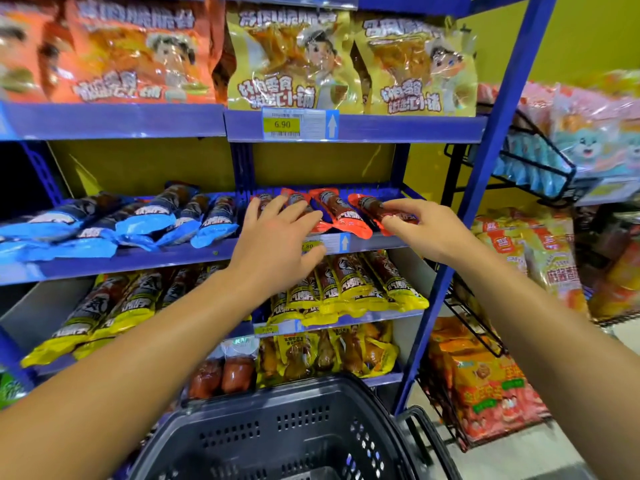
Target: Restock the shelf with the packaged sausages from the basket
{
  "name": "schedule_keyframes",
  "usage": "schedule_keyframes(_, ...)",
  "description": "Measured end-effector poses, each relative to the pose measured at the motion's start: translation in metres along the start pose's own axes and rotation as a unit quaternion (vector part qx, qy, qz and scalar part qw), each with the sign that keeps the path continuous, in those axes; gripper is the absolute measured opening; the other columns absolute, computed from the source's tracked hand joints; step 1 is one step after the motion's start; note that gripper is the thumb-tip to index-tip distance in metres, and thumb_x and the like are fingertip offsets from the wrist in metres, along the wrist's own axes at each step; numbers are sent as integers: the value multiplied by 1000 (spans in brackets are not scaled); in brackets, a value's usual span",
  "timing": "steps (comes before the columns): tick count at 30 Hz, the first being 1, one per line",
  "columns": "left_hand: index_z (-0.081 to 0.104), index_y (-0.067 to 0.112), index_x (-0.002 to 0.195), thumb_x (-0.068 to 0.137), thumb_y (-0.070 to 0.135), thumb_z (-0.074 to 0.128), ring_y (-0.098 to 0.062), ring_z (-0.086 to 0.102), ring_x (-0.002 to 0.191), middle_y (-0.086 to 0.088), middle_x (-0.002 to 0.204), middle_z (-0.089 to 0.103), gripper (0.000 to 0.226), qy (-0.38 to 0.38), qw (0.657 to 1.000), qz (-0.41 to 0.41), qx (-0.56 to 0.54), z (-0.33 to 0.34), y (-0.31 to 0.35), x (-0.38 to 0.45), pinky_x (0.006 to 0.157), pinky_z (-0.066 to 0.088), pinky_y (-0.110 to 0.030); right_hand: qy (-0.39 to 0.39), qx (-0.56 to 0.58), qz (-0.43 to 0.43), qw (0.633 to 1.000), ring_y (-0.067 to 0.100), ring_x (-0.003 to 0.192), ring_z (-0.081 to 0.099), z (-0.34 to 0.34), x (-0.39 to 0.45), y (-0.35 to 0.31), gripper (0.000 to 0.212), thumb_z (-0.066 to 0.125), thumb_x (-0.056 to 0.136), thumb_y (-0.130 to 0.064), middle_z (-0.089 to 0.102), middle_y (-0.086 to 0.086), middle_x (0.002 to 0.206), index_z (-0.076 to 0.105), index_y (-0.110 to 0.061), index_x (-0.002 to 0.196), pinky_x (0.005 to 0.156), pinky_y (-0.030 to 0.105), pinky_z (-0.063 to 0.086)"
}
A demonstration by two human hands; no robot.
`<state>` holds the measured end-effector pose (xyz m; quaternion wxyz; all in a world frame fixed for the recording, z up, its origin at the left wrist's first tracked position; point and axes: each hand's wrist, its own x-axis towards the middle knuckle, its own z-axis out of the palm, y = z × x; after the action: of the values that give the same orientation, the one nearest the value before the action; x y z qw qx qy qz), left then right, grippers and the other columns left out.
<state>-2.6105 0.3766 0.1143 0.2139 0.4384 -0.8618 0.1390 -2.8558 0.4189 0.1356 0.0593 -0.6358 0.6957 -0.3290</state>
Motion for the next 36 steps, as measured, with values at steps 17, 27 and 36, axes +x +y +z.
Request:
schedule_keyframes(17,35,30,147,92,57,45,-25,22,145,6,154,36,62,-11,1000,-6,-8,2,-3,-1,119,4,-54,0,-37,-2,999,27,128,49,32,26,9,47,47,100,-35,56,5,141,48,-21,145,98,35,40)
schedule_keyframes(27,33,30,148,92,57,45,-25,20,146,5,156,32,64,-17,1000,-15,-11,-2,-2,-3,119,6,-55,8,-76,-38,996,29,132,44,23,17,1,52,42,100,-41,51,12,144,46,-14,144,107,44,38)
schedule_keyframes(36,29,30,150,92,58,44,-25,16,147,2,159,26,65,-9,999,-25,-20,-38,3,-35,118,7,-54,19,-190,-100,976,28,142,34,26,-39,-37,81,40,81,-67,41,2,154,33,-27,152,115,49,29)
